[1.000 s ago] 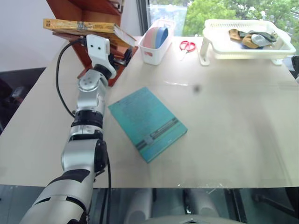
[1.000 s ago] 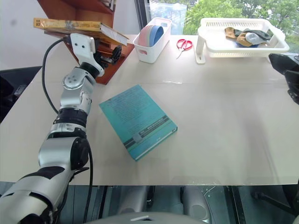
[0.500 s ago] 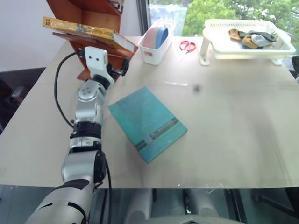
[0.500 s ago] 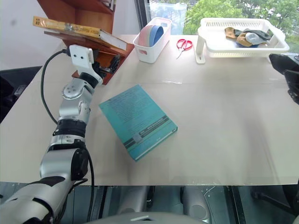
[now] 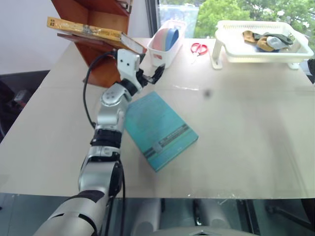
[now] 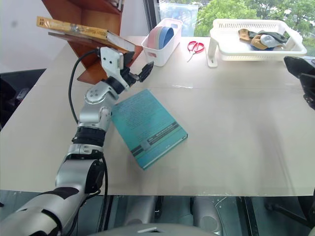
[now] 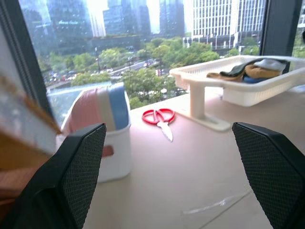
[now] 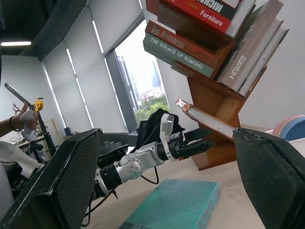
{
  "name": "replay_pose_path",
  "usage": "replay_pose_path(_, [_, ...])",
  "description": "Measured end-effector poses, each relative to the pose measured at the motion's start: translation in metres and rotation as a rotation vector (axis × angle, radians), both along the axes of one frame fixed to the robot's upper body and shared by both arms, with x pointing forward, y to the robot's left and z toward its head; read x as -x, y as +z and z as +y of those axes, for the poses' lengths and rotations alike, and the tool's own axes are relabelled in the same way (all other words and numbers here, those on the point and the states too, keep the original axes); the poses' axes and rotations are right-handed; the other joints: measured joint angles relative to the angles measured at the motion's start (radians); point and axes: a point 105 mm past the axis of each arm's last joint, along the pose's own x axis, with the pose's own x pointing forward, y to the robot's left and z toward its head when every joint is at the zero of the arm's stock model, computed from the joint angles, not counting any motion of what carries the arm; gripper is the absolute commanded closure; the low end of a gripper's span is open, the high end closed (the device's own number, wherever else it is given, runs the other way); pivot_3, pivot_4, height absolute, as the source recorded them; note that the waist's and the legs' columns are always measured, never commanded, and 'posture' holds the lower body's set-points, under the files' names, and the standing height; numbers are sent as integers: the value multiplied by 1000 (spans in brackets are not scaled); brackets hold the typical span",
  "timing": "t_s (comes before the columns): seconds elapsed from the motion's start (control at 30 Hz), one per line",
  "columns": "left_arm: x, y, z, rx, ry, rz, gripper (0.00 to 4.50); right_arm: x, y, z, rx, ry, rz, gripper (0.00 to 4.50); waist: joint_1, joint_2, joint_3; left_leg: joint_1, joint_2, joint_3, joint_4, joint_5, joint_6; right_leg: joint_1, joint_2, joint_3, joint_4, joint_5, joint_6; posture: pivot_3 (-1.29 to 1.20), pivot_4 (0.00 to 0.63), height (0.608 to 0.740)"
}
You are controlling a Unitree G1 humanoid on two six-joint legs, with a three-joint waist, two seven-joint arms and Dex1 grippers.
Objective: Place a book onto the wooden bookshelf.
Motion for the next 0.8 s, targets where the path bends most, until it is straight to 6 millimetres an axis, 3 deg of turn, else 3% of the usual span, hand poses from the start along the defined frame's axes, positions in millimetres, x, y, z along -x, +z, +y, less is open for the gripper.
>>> replay_pose_path(0.13, [-5,3,-7,56,21,-11,41,0,-3,-1,3,-9,11,0,-1,0,0,0,0,0,0,0,0,0,0,0,-1,0,0,0,150,740])
replay_pose_path(0.33, [-20,8,30,167,276,-28,41,2,-7,-4,4,-29,26,0,-5,-1,0,0,0,0,-1,0,0,0,0,0,-1,0,0,0,150,740])
replay_pose_path(0.43, [-23,9,35,150,343,-41,41,2,-7,-4,5,-35,24,0,-8,-1,0,0,0,0,-1,0,0,0,0,0,-1,0,0,0,150,740])
replay_pose_path(0.8, [-24,10,36,164,359,-45,41,2,-6,-4,6,-40,17,0,-14,-1,0,1,0,2,-2,0,0,0,1,2,-1,0,0,0,150,740])
